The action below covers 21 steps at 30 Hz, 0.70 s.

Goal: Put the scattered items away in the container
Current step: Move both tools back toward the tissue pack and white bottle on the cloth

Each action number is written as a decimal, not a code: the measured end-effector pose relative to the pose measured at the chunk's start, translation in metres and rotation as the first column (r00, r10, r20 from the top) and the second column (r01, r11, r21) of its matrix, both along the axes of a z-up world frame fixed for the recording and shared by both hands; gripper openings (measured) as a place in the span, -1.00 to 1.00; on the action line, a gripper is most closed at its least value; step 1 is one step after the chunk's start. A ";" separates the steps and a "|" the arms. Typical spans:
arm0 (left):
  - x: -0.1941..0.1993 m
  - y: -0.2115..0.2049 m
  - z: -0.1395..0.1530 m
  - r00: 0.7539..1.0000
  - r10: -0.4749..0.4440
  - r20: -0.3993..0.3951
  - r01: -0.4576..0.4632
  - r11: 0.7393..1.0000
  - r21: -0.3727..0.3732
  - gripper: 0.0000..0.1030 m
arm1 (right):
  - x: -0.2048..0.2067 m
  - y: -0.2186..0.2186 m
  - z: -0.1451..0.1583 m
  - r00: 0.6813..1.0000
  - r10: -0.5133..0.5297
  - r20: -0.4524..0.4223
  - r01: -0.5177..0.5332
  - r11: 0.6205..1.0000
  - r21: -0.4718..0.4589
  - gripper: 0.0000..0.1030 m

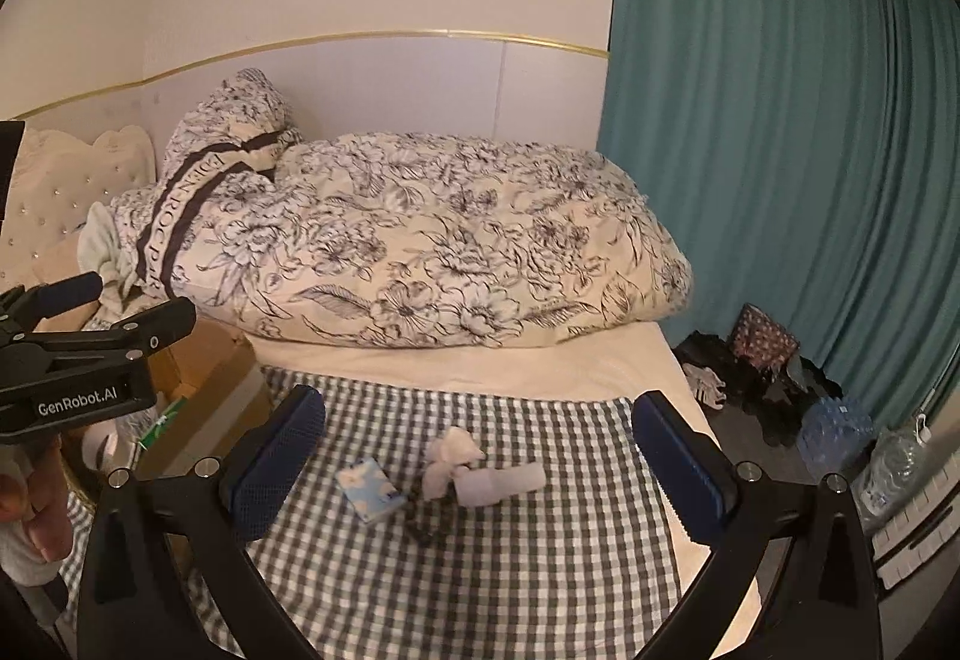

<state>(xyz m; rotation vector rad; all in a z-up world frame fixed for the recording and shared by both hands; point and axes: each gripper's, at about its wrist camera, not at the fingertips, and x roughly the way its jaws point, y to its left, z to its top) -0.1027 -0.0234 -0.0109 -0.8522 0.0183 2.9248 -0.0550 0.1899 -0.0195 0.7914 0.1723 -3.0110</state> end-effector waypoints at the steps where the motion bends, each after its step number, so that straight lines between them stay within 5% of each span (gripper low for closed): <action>1: -0.004 0.002 -0.005 1.000 0.000 0.011 0.000 1.000 0.000 1.00 | -0.003 0.003 -0.003 1.000 -0.003 0.006 0.003 1.000 -0.003 1.00; 10: -0.030 0.003 -0.036 0.996 0.035 0.084 -0.037 0.999 0.023 1.00 | -0.024 0.020 -0.031 0.998 -0.018 0.058 0.019 1.000 -0.016 1.00; 21: -0.052 0.034 -0.083 0.987 -0.016 0.163 0.025 0.998 -0.051 1.00 | -0.050 0.036 -0.069 0.990 -0.051 0.132 0.053 0.998 -0.013 1.00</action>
